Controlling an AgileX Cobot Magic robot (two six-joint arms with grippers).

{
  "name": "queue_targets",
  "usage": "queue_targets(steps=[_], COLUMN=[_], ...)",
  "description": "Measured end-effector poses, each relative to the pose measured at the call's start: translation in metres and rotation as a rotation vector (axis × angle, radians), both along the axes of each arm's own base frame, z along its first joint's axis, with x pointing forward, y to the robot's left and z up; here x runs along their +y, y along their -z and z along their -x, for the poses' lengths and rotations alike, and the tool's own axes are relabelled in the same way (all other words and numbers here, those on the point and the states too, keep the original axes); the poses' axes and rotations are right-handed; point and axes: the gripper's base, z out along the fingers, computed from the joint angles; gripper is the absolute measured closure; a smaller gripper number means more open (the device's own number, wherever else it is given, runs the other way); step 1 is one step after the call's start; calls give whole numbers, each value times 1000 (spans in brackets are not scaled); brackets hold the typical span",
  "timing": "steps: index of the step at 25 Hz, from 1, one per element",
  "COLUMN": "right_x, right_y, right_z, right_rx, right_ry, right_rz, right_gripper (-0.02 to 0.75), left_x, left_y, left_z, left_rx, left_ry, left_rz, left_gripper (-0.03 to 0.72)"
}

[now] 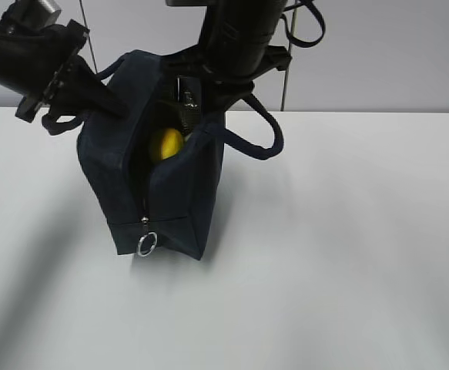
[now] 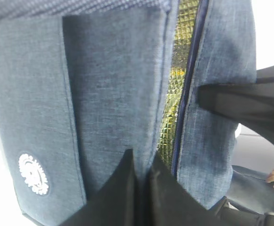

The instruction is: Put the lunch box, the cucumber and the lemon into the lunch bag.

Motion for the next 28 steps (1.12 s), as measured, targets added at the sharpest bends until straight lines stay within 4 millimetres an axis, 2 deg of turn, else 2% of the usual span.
queue_targets(steps=[7, 16, 25, 28], right_x=[-33, -47, -54, -53], right_y=[0, 18, 24, 29], right_z=[2, -1, -4, -6], right_rx=[18, 41, 40, 47], right_ry=[58, 67, 75, 76], right_rz=[47, 133, 167, 168], right_gripper=[737, 737, 737, 733], left_x=[-37, -78, -85, -85], left_y=[1, 25, 47, 49], left_z=[2, -1, -9, -9], left_rx=[-62, -67, -13, -9], left_ry=[4, 2, -35, -35], left_rz=[-3, -16, 2, 3], left_gripper=[700, 700, 699, 695])
